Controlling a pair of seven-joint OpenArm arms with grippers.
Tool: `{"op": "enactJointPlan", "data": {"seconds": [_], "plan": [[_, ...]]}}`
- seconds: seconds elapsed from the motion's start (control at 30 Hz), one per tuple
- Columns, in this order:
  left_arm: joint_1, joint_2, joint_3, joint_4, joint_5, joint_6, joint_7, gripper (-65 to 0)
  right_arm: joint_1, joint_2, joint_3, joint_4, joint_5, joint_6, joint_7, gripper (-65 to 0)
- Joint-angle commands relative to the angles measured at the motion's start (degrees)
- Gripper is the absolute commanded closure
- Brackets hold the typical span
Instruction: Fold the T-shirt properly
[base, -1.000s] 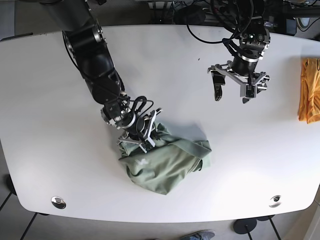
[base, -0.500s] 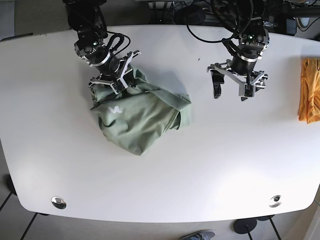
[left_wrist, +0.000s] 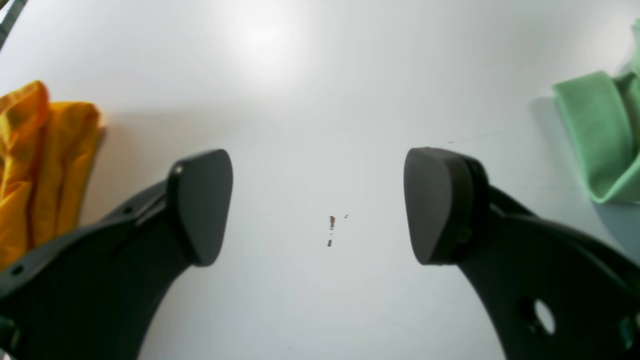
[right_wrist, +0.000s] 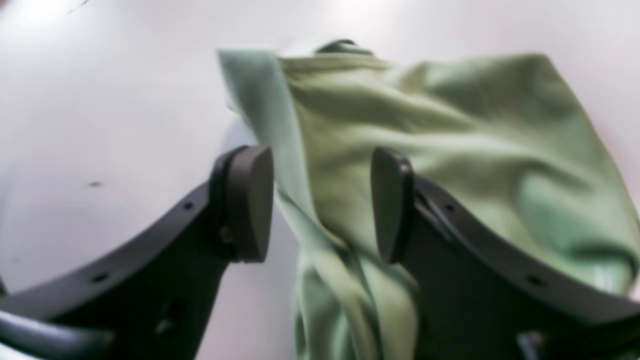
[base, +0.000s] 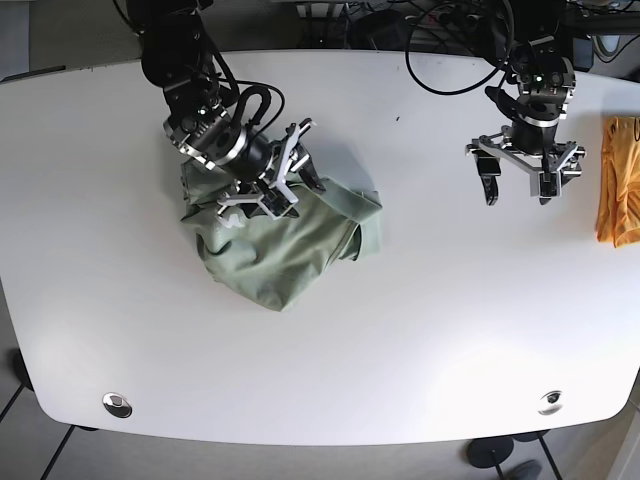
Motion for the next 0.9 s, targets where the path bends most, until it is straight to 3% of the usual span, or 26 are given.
{"op": "enactJointPlan", "data": {"seconds": [0.03, 0.2, 0.37, 0.4, 0.6, 0.7, 0.8, 0.9], "plan": [[-0.27, -0.14, -0.83, 0.93, -0.73, -0.33, -1.18, -50.0, 4.12, -0.11, -2.11, -0.79, 3.12, -0.09, 0.11, -30.6], [-0.19, -0.14, -2.33, 0.93, -0.73, -0.41, -1.18, -50.0, 12.73, -0.11, -10.81, -8.09, 8.92, -0.09, -0.95, -31.4], [0.08, 0.21, -2.24, 0.93, -0.73, -0.41, -1.18, -50.0, 20.12, -0.20, -18.11, -9.15, 9.62, -0.09, -4.37, -49.5], [0.08, 0.21, -2.24, 0.93, -0.73, -0.41, -1.18, -50.0, 21.35, -0.81, -18.90, -9.32, 9.53, -0.09, -4.64, -49.8], [-0.27, 0.21, -2.06, 0.05, -0.82, -0.41, -1.18, -50.0, 29.44, -3.19, -25.93, -23.30, 9.45, 0.08, -5.61, -48.7], [-0.27, 0.30, -2.06, 0.05, -0.82, -0.41, -1.18, -50.0, 30.49, -3.27, -26.19, -27.08, 9.45, 2.99, -4.20, -45.3], [-0.19, 0.30, -2.06, -0.39, -0.82, -0.41, -1.18, -50.0, 30.23, -2.39, -26.11, -27.87, 9.45, 5.18, -3.41, -39.8], [-0.27, 0.12, -2.15, -1.88, -0.82, -0.41, -1.18, -50.0, 28.03, -0.02, -26.11, -27.34, 9.97, 5.18, -3.14, -36.8]]}}
